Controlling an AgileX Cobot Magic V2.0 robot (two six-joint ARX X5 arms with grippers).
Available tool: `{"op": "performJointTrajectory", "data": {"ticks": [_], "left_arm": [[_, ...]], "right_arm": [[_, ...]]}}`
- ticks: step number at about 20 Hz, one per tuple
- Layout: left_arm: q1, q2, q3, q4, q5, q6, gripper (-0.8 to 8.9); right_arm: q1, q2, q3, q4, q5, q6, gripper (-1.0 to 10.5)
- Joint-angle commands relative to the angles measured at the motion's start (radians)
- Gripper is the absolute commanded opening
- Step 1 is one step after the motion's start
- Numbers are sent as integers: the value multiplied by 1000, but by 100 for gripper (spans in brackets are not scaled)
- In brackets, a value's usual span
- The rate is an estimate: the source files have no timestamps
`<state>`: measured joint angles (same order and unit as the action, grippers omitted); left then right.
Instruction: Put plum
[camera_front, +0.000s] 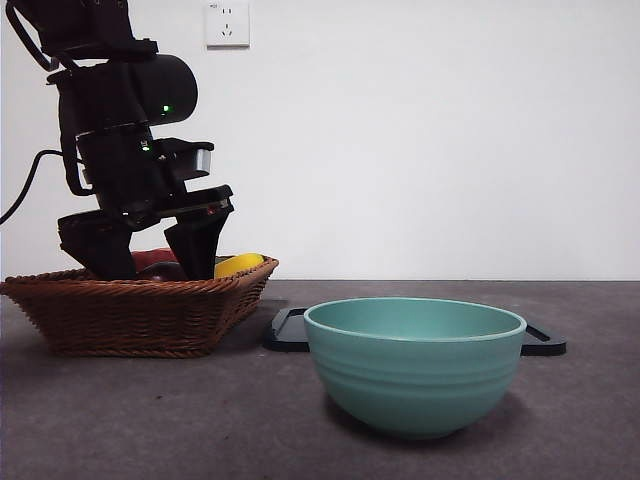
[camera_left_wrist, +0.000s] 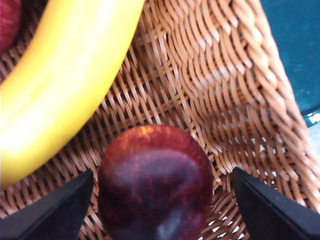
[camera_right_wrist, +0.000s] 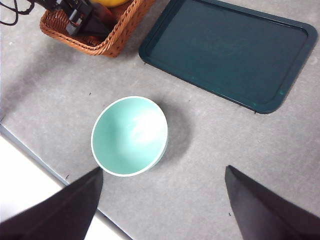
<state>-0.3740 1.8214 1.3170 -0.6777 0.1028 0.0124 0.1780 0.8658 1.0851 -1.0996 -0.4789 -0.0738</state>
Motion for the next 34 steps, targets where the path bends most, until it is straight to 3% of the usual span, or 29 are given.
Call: {"op": "performJointTrajectory", "data": {"ticks": [1, 4, 9, 13, 16, 18, 23, 28, 34], "left_arm": [[-6, 25, 20, 5, -3, -2, 336], [-6, 25, 20, -4, -3, -2, 245], [-6, -17, 34, -18, -3, -2, 243], [-16, -151, 49, -34, 4, -3, 243], [-53, -266, 53, -80, 100, -3, 243], [-104, -331, 53, -103, 145, -3, 243], [-298, -379, 53, -126, 145, -1, 243], [-458, -287, 53, -95, 132, 10, 243], [-562, -119, 53, -37, 61, 55, 243]], "right_arm": [[4, 8, 20, 4, -3, 7, 391], [4, 8, 20, 4, -3, 7, 391], [4, 8, 20, 5, -3, 7, 391], [4, 8, 20, 6, -3, 7, 391], [4, 8, 20, 6, -3, 7, 391], [4, 8, 20, 6, 1, 7, 391], [4, 8, 20, 6, 8, 7, 391], [4, 8, 20, 6, 8, 7, 391], [4, 8, 20, 6, 8, 7, 391]]}}
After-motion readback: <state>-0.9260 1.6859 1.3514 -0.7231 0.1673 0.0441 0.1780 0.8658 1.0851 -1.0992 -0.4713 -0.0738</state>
